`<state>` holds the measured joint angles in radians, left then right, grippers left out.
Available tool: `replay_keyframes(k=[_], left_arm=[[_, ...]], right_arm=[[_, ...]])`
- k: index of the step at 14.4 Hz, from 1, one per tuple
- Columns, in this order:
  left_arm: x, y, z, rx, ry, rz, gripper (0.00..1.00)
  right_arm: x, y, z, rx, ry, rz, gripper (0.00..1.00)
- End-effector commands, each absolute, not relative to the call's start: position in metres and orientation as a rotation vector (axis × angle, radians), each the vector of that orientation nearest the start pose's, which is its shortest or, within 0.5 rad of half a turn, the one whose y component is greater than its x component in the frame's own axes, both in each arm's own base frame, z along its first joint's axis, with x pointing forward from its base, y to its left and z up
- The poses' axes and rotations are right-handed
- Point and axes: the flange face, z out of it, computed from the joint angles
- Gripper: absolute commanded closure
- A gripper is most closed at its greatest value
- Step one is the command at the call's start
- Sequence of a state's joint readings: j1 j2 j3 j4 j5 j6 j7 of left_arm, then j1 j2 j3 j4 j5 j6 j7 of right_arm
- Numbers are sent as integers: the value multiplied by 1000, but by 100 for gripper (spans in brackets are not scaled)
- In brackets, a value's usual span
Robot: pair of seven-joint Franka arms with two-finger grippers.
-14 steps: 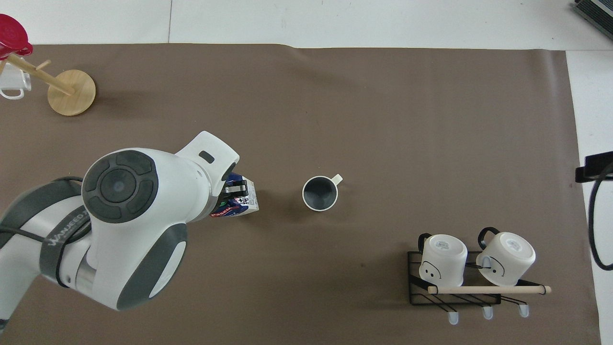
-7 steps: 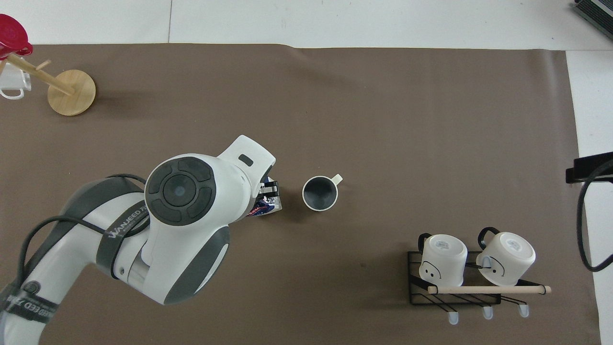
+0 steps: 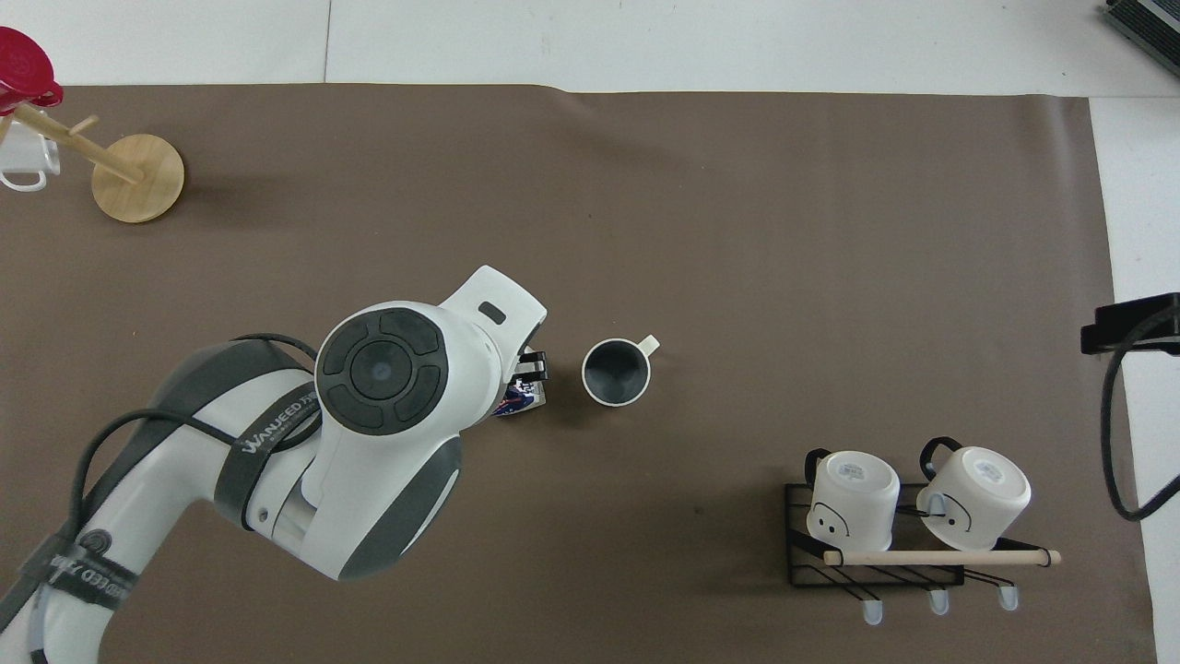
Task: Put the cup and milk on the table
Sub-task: 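Carry the milk carton with the left gripper beside the black mug, then set down the carton, open the left gripper and withdraw it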
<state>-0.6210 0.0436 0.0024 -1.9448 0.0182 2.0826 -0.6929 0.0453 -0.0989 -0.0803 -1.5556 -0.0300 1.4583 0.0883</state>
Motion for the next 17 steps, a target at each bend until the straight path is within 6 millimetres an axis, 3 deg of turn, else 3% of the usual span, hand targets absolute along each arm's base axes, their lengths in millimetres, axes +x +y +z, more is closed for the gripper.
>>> replay_keyframes(k=[1, 6, 9, 11, 13, 14, 17], left_arm=[[474, -339, 459, -3160, -85, -164, 56], [476, -338, 458, -3162, -2, -173, 55], [476, -337, 458, -3161, 30, -170, 50], [476, -338, 458, -3161, 38, -172, 36], [477, -338, 458, -3161, 33, -172, 6], [476, -338, 460, -3161, 35, -172, 0], [480, -337, 474, -3168, 28, -188, 0]], right_arm=[[504, -27, 674, -3160, 170, -14, 0], [504, -25, 674, -3165, 173, -15, 0], [504, -26, 675, -3164, 185, -15, 0], [504, -26, 675, -3160, 187, -10, 0], [506, -31, 678, -3141, 197, 8, 0], [507, -32, 679, -3141, 203, 32, 0], [515, -31, 678, -3129, 202, 22, 0]])
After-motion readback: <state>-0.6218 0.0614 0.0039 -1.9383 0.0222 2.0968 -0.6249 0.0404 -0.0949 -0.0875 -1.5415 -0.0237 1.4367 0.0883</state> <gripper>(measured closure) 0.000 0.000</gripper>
